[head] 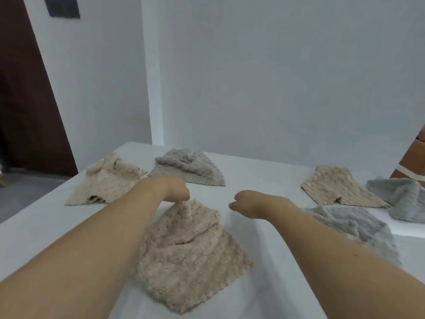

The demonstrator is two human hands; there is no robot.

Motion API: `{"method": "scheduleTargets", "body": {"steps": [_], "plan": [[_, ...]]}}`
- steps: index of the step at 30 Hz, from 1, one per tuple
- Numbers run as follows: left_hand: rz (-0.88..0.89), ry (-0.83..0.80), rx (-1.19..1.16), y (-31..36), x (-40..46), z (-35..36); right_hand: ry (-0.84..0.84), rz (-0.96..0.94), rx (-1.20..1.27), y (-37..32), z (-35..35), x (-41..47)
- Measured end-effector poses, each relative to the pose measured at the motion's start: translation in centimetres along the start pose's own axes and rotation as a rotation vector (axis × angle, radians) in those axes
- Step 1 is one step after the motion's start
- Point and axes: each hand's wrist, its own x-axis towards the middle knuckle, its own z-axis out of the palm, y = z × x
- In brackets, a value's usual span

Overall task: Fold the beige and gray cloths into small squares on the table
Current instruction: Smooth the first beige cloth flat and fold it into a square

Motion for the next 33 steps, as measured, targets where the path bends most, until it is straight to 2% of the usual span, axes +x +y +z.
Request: {"method": "scheduleTargets", "body": {"steps": [4, 8, 11, 15, 18, 20, 22, 25, 29, 31, 33], "plan": [[-0.061, -0.156, -0.086, -1.5, -0.4, 0.7, 0.025, -0.084, 0.058, -3.5, 1.7, 2.6], [0.062, -0.084, -0.314, -2.4, 0.5, 2.3, 0.032, -0.109, 0.104, -6.3, 4.1, 5.7], [0.071, -0.130, -0.572, -2.9, 1.0, 3.5, 0.035, -0.120, 0.134, -6.4, 5.1, 6.7], [0.074, -0.183, -0.884, -3.2, 1.3, 3.9, 0.045, -0.054, 0.485, -3.8, 4.3, 6.2], [0.125, -0.344, -1.058, -2.3, 1.0, 3.4, 0.040, 0.069, 0.767, -0.8, 3.0, 5.3], [0.136, -0.418, -1.072, -1.1, 1.0, 3.1, 0.054, 0.124, 0.892, 0.9, 1.9, 4.5], [0.120, -0.421, -1.048, 0.0, 1.0, 2.8, 0.068, 0.144, 0.944, 2.3, 0.9, 3.8], [0.130, -0.551, -0.967, 1.0, 1.3, 1.9, 0.096, 0.158, 0.871, 3.6, -0.4, 2.9], [0.169, -0.737, -0.999, 2.3, 1.4, 0.2, 0.178, 0.221, 0.796, 4.7, -2.1, 2.4], [0.235, -0.695, -1.044, 3.2, 1.3, -0.5, 0.200, 0.238, 0.791, 5.3, -2.9, 2.4], [0.290, -0.580, -1.125, 4.2, 1.7, -0.8, 0.199, 0.246, 0.795, 6.2, -3.4, 2.5]]}}
